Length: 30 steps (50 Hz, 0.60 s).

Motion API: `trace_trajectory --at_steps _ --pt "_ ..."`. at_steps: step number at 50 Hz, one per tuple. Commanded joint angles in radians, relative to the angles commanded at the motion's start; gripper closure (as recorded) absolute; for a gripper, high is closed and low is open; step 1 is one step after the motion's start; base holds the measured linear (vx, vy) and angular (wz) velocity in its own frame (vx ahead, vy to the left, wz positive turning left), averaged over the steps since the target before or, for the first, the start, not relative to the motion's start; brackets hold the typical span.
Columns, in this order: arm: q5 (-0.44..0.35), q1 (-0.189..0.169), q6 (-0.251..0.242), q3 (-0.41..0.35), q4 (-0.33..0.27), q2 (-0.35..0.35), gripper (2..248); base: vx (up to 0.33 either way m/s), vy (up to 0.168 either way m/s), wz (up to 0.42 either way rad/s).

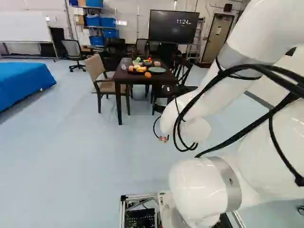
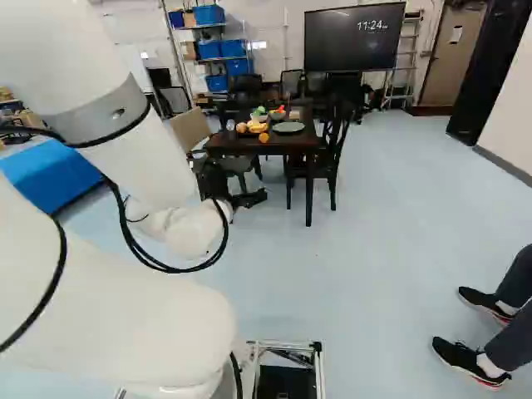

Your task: Move the croissant to the empty plate

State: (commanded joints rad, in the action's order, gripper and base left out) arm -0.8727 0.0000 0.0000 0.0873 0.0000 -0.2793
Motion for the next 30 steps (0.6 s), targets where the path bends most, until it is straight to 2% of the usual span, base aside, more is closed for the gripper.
trace_trajectory --at_steps 30 --pt "0.0 0.0 0.0 0.0 0.0 0.0 3 0.0 0.0 0.0"
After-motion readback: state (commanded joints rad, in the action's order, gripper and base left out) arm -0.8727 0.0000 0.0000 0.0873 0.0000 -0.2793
